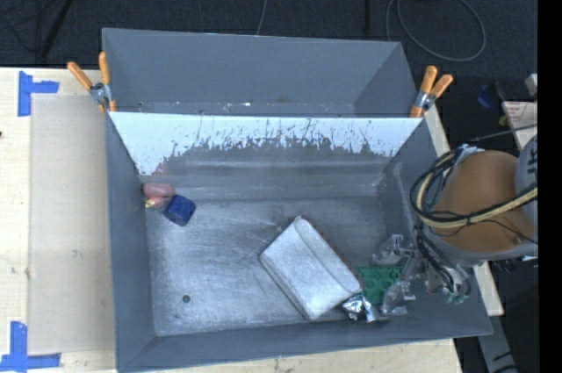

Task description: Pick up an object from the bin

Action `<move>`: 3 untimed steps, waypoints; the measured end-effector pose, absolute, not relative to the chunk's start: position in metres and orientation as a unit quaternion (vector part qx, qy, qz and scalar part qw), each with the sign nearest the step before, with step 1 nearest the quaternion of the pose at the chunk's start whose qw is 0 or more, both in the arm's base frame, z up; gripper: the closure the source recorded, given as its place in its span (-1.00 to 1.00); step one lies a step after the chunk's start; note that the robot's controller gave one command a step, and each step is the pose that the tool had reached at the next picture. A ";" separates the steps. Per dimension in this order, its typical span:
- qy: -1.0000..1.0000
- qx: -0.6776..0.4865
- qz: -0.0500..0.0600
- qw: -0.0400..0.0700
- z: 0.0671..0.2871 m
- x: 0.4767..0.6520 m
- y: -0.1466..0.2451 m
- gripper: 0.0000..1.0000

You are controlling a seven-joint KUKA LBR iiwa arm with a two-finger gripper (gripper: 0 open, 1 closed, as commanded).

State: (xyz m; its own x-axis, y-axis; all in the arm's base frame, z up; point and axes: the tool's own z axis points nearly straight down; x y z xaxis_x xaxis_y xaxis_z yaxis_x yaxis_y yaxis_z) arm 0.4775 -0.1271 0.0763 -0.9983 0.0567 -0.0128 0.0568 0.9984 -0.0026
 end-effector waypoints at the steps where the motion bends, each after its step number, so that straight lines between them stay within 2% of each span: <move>1: 0.999 -0.044 0.001 0.009 0.075 0.477 -0.135 1.00; 3: 0.995 -0.099 0.007 0.000 0.072 0.493 -0.151 1.00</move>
Offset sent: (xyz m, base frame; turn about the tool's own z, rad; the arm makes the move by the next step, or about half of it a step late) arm -0.0074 -0.0116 -0.0063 -0.1456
